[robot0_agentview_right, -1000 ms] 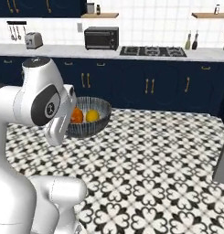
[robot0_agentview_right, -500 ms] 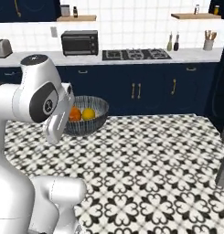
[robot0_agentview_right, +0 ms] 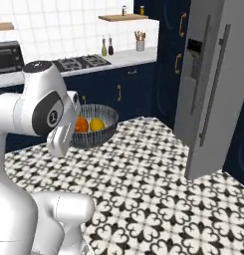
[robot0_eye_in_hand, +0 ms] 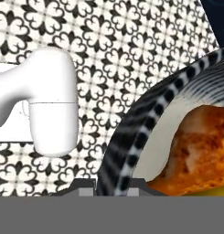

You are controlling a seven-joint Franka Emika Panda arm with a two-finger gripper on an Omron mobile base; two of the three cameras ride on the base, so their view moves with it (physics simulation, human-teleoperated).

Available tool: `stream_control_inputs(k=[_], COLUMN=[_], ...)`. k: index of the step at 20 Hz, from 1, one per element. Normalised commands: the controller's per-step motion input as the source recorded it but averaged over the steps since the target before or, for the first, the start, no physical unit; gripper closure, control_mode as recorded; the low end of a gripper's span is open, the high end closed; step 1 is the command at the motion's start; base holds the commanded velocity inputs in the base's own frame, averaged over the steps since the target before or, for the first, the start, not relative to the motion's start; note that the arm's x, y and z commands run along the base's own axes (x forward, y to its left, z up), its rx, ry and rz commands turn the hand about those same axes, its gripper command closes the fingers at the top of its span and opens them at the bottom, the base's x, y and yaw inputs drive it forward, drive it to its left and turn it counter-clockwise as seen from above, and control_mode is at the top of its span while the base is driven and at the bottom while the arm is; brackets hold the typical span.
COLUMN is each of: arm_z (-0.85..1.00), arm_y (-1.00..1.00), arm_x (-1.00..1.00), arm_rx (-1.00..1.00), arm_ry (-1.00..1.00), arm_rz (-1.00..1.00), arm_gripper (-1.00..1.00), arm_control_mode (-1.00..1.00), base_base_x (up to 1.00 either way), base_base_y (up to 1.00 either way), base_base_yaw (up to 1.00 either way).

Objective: Pick the chicken drumstick and lemon from their plates and place them in the bowl. Then put the bowl in the fridge.

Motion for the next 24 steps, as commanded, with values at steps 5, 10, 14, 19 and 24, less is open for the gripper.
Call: stream_control_inputs(k=[5, 10, 14, 19, 24], arm_z=[0.00, 0.00, 0.00, 0.00, 0.00], arm_y=[0.00, 0.00, 0.00, 0.00, 0.00], arm_x=[0.00, 0.00, 0.00, 0.00, 0.00], arm_rx=[0.00, 0.00, 0.00, 0.00, 0.00], arm_ry=[0.00, 0.00, 0.00, 0.00, 0.00], arm_rz=[0.00, 0.00, 0.00, 0.00, 0.00], arm_gripper=[1.00, 1.00, 1.00, 1.00, 1.00], arm_control_mode=[1.00, 1.00, 1.00, 1.00, 1.00], base_base_x=[0.90, 0.86, 0.79, 0.75, 0.54], base_base_y=[0.99, 1.00, 1.00, 1.00, 1.00], base_base_yaw=[-0.55, -0.54, -0.53, -0.51, -0.47])
